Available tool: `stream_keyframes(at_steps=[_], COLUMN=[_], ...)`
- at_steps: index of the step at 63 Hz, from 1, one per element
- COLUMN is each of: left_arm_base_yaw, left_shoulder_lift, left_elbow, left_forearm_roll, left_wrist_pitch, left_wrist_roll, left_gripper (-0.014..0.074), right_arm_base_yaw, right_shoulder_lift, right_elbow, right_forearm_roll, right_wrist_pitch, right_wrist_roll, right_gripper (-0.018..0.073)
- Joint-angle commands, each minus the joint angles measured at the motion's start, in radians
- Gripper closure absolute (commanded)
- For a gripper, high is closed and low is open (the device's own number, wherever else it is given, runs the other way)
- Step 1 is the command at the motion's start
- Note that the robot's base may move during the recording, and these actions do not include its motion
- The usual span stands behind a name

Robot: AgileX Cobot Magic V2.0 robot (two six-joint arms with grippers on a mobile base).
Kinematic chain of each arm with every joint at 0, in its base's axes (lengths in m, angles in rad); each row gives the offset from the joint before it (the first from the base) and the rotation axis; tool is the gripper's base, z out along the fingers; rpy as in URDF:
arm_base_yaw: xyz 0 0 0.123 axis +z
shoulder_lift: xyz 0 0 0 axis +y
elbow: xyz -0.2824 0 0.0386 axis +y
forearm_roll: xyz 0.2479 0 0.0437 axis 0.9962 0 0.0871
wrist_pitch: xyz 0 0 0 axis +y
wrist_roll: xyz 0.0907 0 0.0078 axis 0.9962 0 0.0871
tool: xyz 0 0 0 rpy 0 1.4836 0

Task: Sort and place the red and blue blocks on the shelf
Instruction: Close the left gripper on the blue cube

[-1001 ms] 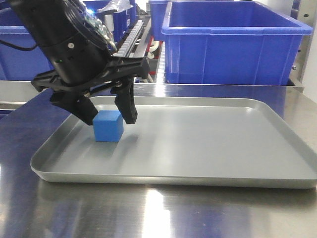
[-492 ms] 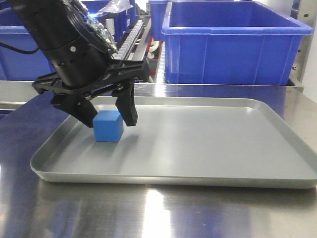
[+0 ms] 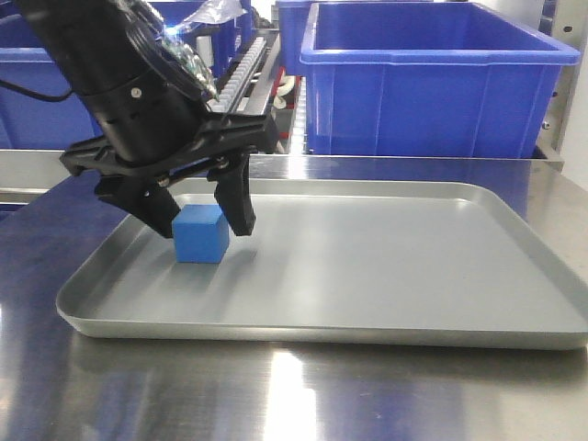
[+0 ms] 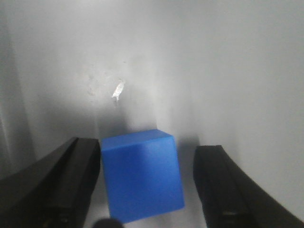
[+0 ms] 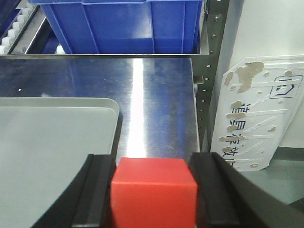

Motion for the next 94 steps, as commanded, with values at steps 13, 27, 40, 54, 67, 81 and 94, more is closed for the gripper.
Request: stream_keyframes(at_steps=[13,27,40,54,67,81,94], left_arm_base_yaw=[-0.007,-0.007,-0.007,0.001,0.005,0.005,0.002], left_shoulder_lift=[-0.035,-0.035,-0.035,-0.035,-0.035,-0.035,-0.035], left_elbow=[-0.033,-0.033,-0.033,-0.033,-0.033,-0.033,-0.033], left_forearm_roll=[-0.004,-0.004,-0.004,-0.004,-0.003,-0.003,-0.003], left_wrist_pitch=[-0.042,-0.042,-0.042,-0.040,-0.031,-0.024,-0.024], left_wrist_roll=[-0.009,-0.009,-0.009,-0.009,-0.009,-0.009,-0.009], left_gripper=[0.0103,0.0103,0.0103,0.0103,0.0103,0.0103,0.0103], right_arm_base_yaw=[-0.004,-0.004,-0.004,-0.004,-0.004,-0.004,-0.004], right_shoulder_lift=[0.000,0.000,0.000,0.000,0.000,0.000,0.000], right_elbow=[-0.029,-0.029,-0.029,-0.029,-0.029,-0.029,-0.029], right_forearm_roll=[-0.017,-0.017,-0.017,-0.017,-0.017,-0.017,-0.017], right_wrist_pitch=[-0.082,-0.082,-0.082,-0.082,-0.082,-0.082,-0.082], right_wrist_roll=[-0.006,-0.006,-0.006,-0.006,-0.006,-0.006,-0.006], right_gripper=[0.0510,0.0510,0.0510,0.0510,0.0510,0.0510,0.0510])
